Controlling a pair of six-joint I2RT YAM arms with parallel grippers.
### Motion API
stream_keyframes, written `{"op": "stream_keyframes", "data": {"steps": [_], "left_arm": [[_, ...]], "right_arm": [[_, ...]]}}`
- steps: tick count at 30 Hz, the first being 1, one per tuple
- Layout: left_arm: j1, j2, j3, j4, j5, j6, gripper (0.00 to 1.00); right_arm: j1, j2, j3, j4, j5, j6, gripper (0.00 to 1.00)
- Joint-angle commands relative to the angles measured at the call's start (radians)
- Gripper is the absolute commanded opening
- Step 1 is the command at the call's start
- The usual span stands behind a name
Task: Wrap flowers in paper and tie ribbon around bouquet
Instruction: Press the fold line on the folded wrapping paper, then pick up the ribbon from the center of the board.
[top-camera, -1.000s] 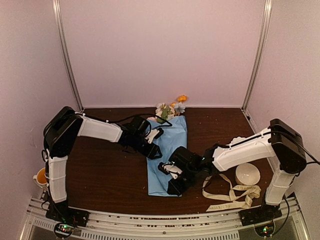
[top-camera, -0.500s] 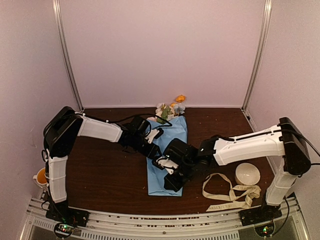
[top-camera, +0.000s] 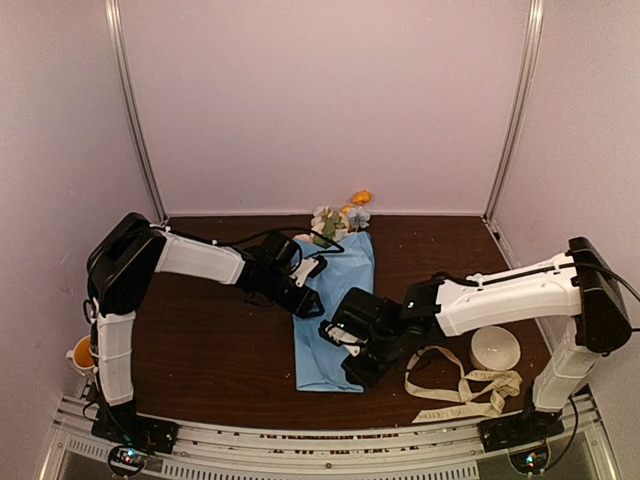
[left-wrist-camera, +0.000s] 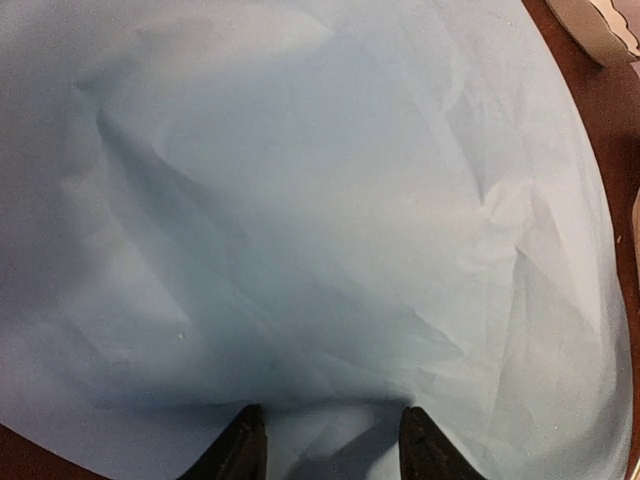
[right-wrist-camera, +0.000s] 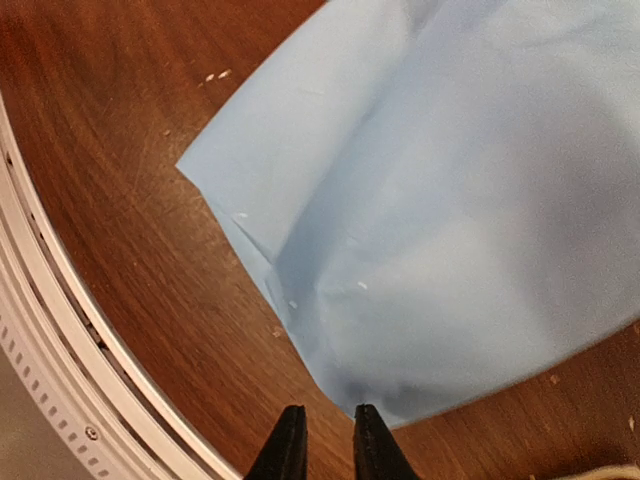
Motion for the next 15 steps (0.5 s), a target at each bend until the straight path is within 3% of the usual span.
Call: {"op": "stream_keyframes", "data": {"steps": [1, 6, 9, 13, 15], "left_arm": [[0.014, 0.072, -0.027, -0.059, -0.037, -0.001, 0.49], [0.014, 0.072, -0.033, -0.045, -0.009, -0.007, 0.49], [0.014, 0.071, -0.032, -0.043, 0.001, -0.007, 0.49], [0.013, 0.07, -0.035, -0.044, 0.0, -0.005, 0.5], [0.014, 0.068, -0.038, -0.044, -0.004, -0.005, 0.49]], "right_arm": [[-0.024, -0.095, -0.009, -0.241, 0.209, 0.176, 0.25], [-0.029, -0.158, -0.122, -0.358, 0.24, 0.319, 0.64], [-0.04, -0.175, -0.182, -0.34, 0.221, 0.342, 0.79], [-0.067, -0.11, -0.201, -0.293, 0.158, 0.284, 0.85], [-0.069, -0.065, -0.185, -0.288, 0.125, 0.24, 0.78]]}}
